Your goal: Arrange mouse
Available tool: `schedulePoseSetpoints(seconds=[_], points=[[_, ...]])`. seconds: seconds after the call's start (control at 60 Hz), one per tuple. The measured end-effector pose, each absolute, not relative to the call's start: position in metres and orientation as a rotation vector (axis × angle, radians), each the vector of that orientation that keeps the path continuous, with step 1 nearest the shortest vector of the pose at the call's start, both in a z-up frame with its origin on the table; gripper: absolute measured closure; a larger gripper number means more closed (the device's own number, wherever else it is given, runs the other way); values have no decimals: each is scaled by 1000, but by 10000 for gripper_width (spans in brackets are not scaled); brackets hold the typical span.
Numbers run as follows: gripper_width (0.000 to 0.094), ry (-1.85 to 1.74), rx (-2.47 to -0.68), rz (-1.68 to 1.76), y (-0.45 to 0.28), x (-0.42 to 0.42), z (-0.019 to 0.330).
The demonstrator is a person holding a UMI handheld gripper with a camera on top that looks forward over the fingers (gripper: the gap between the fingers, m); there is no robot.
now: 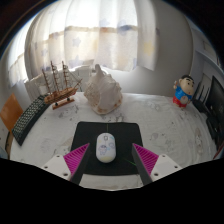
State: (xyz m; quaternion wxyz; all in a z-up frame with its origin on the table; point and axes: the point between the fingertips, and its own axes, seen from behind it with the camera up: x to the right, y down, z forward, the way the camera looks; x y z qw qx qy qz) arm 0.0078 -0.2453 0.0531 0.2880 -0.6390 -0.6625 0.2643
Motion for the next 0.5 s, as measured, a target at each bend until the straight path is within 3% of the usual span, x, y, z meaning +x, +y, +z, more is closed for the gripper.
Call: schedulePoseSetpoints(seconds=[0.217, 0.5], points=[[85, -1819, -1756, 608, -229, 108, 124], [83, -1797, -1779, 614, -220, 148, 149]])
